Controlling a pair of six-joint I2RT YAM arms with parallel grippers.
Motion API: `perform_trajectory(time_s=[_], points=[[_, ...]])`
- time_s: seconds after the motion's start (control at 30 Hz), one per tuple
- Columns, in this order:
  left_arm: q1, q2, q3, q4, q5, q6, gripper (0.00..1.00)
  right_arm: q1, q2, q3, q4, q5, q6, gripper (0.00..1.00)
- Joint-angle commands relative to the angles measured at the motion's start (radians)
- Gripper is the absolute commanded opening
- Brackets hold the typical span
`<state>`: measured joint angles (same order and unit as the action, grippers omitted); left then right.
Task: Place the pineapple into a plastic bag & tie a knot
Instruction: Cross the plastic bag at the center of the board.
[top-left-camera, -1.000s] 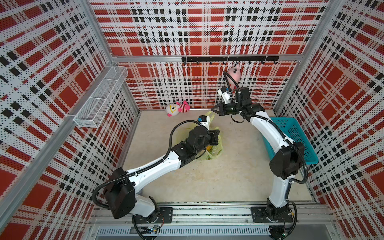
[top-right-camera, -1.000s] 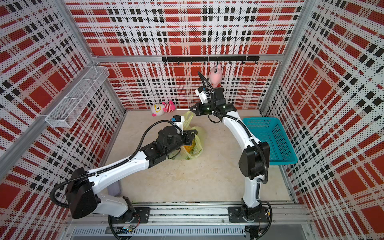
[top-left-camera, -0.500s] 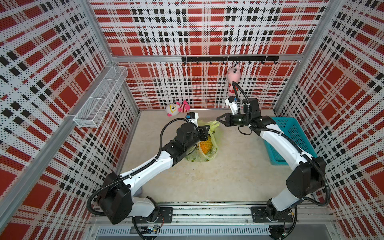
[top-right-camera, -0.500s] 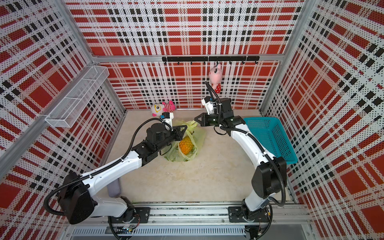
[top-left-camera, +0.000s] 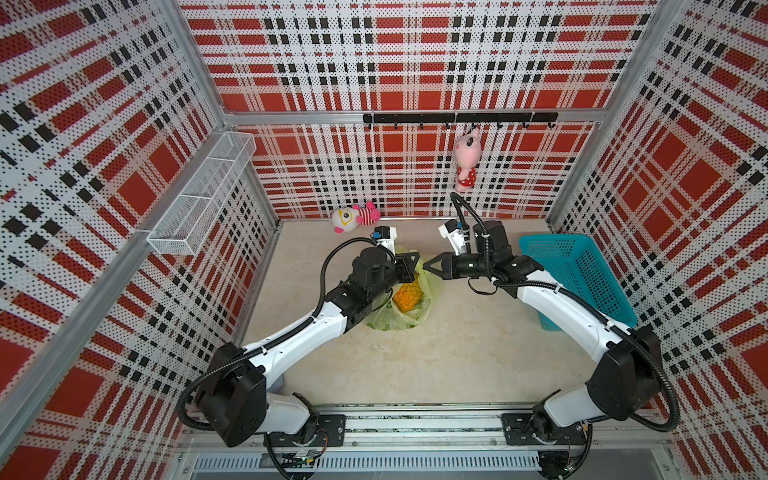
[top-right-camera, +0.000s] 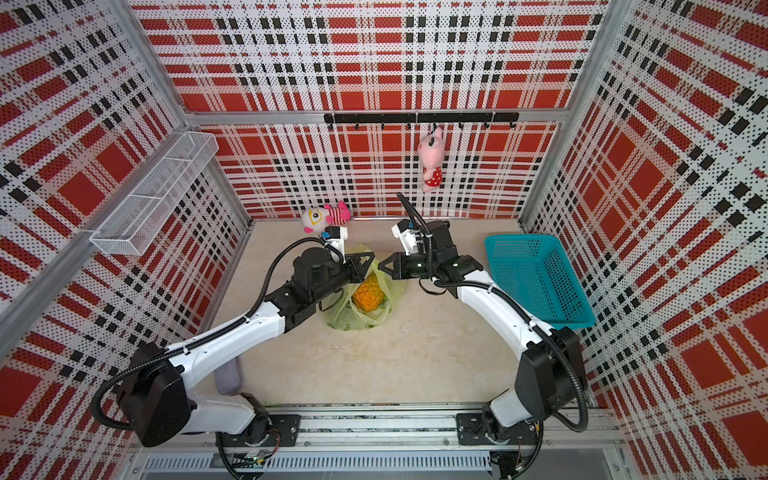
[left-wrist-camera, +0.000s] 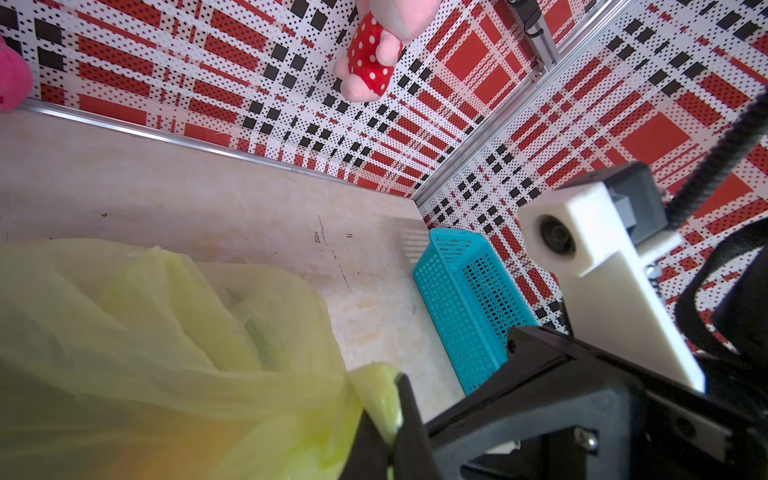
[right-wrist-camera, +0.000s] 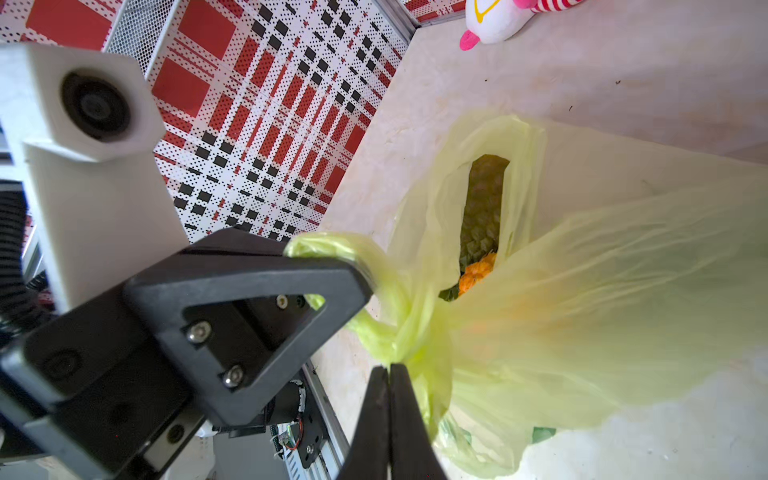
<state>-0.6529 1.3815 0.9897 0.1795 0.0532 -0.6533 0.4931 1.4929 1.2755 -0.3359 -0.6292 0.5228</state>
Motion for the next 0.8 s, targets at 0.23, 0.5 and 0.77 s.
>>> perform_trajectory(time_s=[0.23,0.5,0.77], points=[[0.021,0.014,-0.003,0.038,0.014,0.016,0.00,0.084,-0.097,-0.104,0.130,-0.004,0.082,0.00],[0.024,0.021,-0.001,0.045,0.019,0.009,0.00,0.145,-0.028,-0.281,0.439,0.162,0.091,0.00],[0.032,0.002,-0.013,0.036,0.011,0.006,0.00,0.178,0.086,-0.355,0.701,0.216,0.134,0.00]])
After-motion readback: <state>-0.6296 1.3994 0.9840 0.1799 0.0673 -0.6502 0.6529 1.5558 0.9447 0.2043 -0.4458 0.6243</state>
